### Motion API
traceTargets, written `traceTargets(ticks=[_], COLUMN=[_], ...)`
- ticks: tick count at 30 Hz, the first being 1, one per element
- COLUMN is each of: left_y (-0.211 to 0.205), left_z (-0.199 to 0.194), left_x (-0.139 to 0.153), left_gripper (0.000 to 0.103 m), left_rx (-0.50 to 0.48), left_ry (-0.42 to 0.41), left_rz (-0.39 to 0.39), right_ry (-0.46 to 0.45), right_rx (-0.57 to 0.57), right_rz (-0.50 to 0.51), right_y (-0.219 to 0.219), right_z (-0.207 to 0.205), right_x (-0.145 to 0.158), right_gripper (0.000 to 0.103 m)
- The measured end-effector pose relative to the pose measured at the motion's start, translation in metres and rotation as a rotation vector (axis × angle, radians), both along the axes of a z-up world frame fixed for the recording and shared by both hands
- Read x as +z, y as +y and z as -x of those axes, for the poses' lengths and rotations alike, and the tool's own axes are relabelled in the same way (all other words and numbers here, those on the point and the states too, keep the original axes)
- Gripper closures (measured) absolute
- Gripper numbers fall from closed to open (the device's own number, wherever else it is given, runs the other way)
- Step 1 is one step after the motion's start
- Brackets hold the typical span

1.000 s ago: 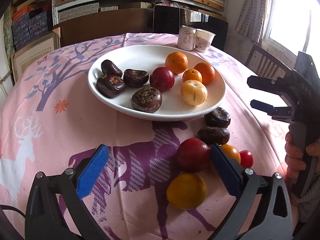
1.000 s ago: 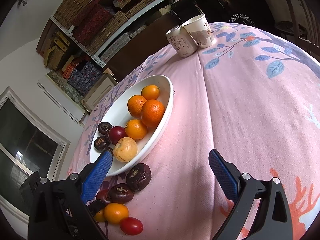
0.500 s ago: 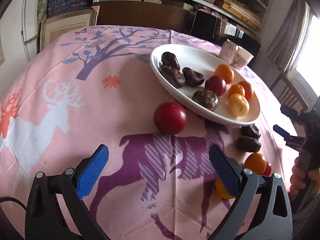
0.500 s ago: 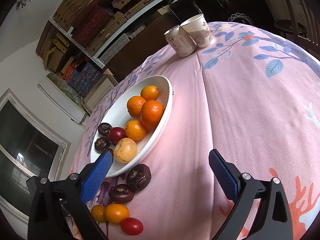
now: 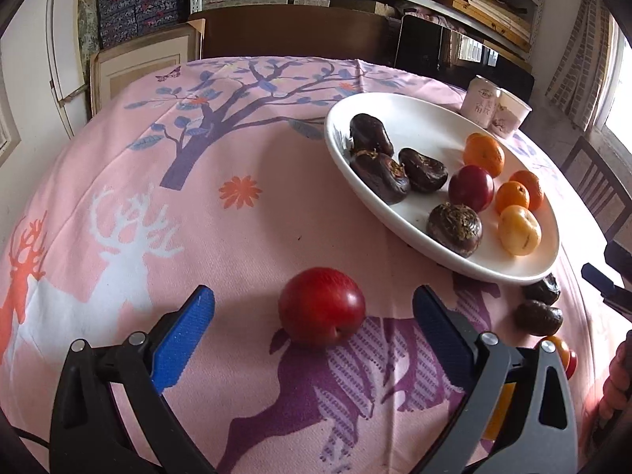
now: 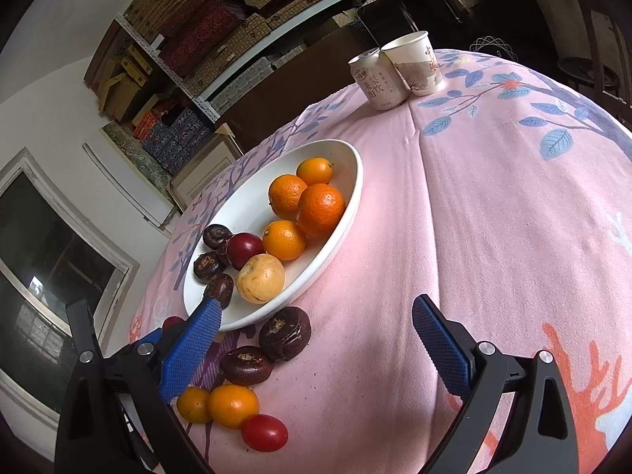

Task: Organize fruits
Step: 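Grasp a red plum with the left tool while the right tool grasps a dark brown fruit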

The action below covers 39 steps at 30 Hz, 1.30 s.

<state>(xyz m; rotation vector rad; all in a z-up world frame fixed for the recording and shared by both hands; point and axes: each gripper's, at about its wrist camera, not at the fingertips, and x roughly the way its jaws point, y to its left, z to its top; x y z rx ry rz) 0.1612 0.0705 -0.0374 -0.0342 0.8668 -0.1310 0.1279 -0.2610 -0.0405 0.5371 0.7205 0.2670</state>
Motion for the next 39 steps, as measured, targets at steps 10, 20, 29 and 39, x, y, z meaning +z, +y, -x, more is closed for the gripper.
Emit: traceTargets(ticks=[10, 20, 29, 39], left_y=[-0.018, -0.015, -0.016, -0.016], left_z=[-0.005, -0.005, -0.005, -0.005], left_x=[-0.014, -0.013, -0.013, -0.013], left_gripper=[0.004, 0.004, 0.004, 0.004], left_rx=[-0.009, -0.009, -0.009, -0.009], left_ry=[0.064, 0.067, 0.067, 0.067], left_rz=[-0.143, -0.127, -0.129, -0.128], right_ry=[0.007, 0.072, 0.074, 0.008], right_rx=[0.101, 0.089, 0.062, 0.037], right_rz=[0.110, 0.249, 0.401, 0.458], right_y=[0.026, 0.041, 0.043, 0.038], right_z=[0.006, -0.001, -0.007, 0.003], right_x=[-0.001, -0.012, -0.008, 0.001], right_gripper=[0.005, 0.012, 0.016, 0.022])
